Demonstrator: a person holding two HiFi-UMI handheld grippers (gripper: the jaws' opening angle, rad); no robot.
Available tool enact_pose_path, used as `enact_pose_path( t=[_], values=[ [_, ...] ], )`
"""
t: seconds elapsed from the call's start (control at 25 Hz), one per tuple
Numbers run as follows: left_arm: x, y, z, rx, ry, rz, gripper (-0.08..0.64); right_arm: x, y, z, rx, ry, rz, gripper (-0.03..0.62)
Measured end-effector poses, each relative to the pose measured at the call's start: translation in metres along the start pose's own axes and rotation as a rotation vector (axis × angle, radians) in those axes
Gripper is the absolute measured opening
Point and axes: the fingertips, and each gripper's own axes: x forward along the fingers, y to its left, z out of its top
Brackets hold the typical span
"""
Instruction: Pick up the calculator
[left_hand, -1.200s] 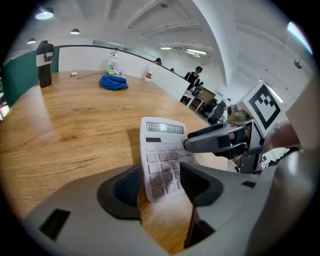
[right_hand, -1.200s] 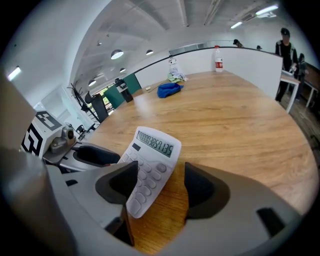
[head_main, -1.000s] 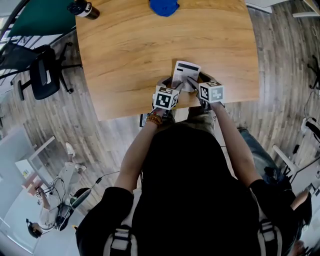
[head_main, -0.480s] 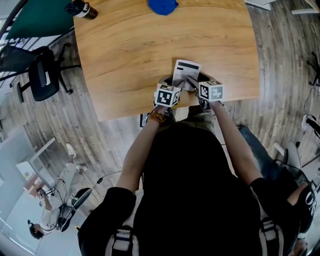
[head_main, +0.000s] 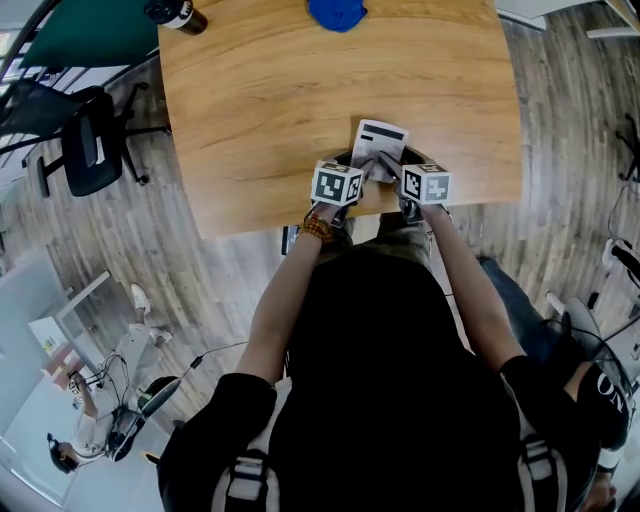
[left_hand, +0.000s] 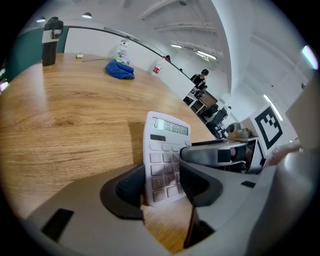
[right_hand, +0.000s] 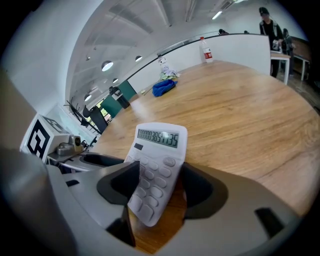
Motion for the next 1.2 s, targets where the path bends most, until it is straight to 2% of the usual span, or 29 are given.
enact_pose_path(
  t=[0.16, 0.56, 0.72, 1.2],
  values=[
    [0.000, 0.000, 0.000, -0.007, 0.001, 0.001, 0.244, -0.001, 0.000, 0.002, 0.081, -0.021, 0.013, 0.285],
    [-0.007, -0.007, 0.000, 0.015, -0.011, -0.007, 0.244, -0.011, 0.004, -0.001, 0.102, -0.019, 0.001, 0.287],
    [-0.007, -0.014, 0.007, 0.040, -0.031, -0.005, 0.244, -0.017, 0.000, 0.006, 0.160, -0.059, 0.004, 0.287],
    [-0.025, -0.044, 0.042, 0.100, -0.119, -0.030, 0.244, -0.047, 0.002, 0.042, 0.174, -0.174, -0.005, 0.287]
  ],
)
